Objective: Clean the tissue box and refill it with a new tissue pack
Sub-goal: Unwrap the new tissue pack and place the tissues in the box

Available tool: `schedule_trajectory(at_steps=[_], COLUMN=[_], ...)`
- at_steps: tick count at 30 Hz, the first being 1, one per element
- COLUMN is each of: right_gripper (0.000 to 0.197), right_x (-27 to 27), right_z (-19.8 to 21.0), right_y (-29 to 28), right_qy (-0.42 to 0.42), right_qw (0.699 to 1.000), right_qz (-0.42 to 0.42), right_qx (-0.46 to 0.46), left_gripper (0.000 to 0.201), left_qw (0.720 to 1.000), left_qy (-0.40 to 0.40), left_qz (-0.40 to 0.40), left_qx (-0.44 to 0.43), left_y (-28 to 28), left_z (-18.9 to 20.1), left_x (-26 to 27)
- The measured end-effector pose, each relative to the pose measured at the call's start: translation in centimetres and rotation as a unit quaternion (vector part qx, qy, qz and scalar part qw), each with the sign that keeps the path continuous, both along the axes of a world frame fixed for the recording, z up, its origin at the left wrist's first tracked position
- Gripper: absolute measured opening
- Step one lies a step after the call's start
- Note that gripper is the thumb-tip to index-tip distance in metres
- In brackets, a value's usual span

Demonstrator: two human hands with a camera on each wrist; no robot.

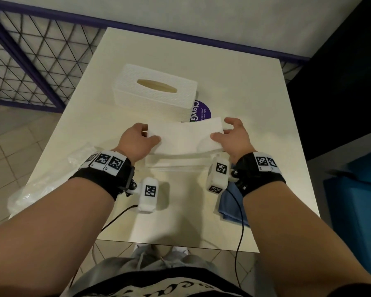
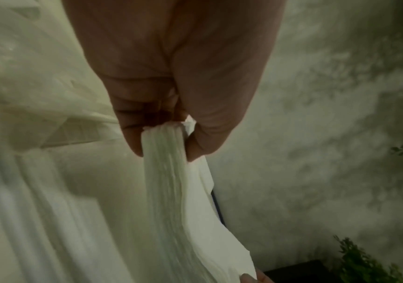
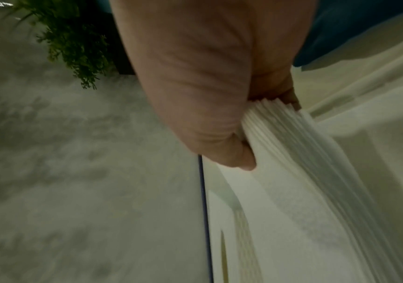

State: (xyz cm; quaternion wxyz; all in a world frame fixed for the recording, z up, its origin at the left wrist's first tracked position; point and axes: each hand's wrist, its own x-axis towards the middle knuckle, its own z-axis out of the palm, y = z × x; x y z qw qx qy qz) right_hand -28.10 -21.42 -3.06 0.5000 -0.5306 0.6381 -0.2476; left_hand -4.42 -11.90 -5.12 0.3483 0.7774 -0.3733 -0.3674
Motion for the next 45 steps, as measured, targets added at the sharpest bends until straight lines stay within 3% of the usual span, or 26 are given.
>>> schedule_trajectory(at_steps=[6, 10, 14, 16, 18, 21, 24, 28, 32, 34, 36, 39, 43, 45], right_gripper=[0.064, 0.063, 0.047, 0.038, 0.034, 0.036, 0.040, 0.046, 0.055, 0.057, 0.053, 0.040, 0.030, 0.032], right_x=[0.4, 1.4, 5.5, 9.0, 12.7, 17.6, 21.1, 24.1, 25.3, 25.9, 26.6, 26.7, 25.2, 24.7], right_z=[-1.9, -1.6, 0.6, 1.2, 1.2, 0.3, -0.4, -1.1, -2.0, -2.0, -1.6, -0.9, 0.0, 0.5], right_y=[0.7, 1.1, 2.6, 4.4, 6.7, 9.7, 10.8, 11.7, 12.2, 12.4, 12.2, 11.5, 10.5, 10.0], right_qy=[0.115, 0.249, 0.207, 0.172, 0.153, 0.150, 0.225, 0.332, 0.366, 0.392, 0.398, 0.349, 0.329, 0.298], right_qw=[0.992, 0.963, 0.956, 0.950, 0.934, 0.902, 0.851, 0.728, 0.683, 0.679, 0.690, 0.742, 0.771, 0.801], right_qz=[0.047, 0.081, 0.098, 0.172, 0.259, 0.371, 0.452, 0.579, 0.609, 0.597, 0.595, 0.572, 0.545, 0.517], right_qx=[0.016, -0.060, -0.186, -0.197, -0.191, -0.161, -0.142, -0.156, -0.172, -0.174, -0.107, -0.015, 0.020, 0.039], left_gripper=[0.049, 0.045, 0.031, 0.039, 0.063, 0.114, 0.141, 0.149, 0.146, 0.146, 0.146, 0.145, 0.146, 0.146], left_qw=[0.988, 0.984, 0.973, 0.971, 0.972, 0.951, 0.913, 0.893, 0.884, 0.880, 0.880, 0.887, 0.894, 0.898], left_qy=[-0.119, -0.174, -0.195, -0.215, -0.232, -0.274, -0.313, -0.310, -0.338, -0.350, -0.353, -0.350, -0.339, -0.332], left_qz=[-0.064, -0.039, 0.038, 0.038, 0.011, -0.050, -0.111, -0.148, -0.170, -0.175, -0.175, -0.164, -0.153, -0.142], left_qx=[0.071, -0.014, -0.121, -0.099, -0.012, 0.136, 0.238, 0.289, 0.276, 0.269, 0.264, 0.253, 0.251, 0.253], left_y=[0.8, 2.1, 4.9, 7.1, 9.5, 13.3, 16.0, 18.1, 19.0, 19.2, 19.4, 19.6, 19.7, 19.6], left_z=[-0.7, 0.7, 2.4, 2.4, 2.1, 1.8, 0.8, -1.1, -2.2, -2.4, -2.6, -2.8, -2.8, -2.6], left_x=[-0.7, 0.2, 3.8, 6.3, 8.5, 10.0, 10.5, 10.8, 10.7, 10.8, 10.8, 10.9, 10.9, 11.0])
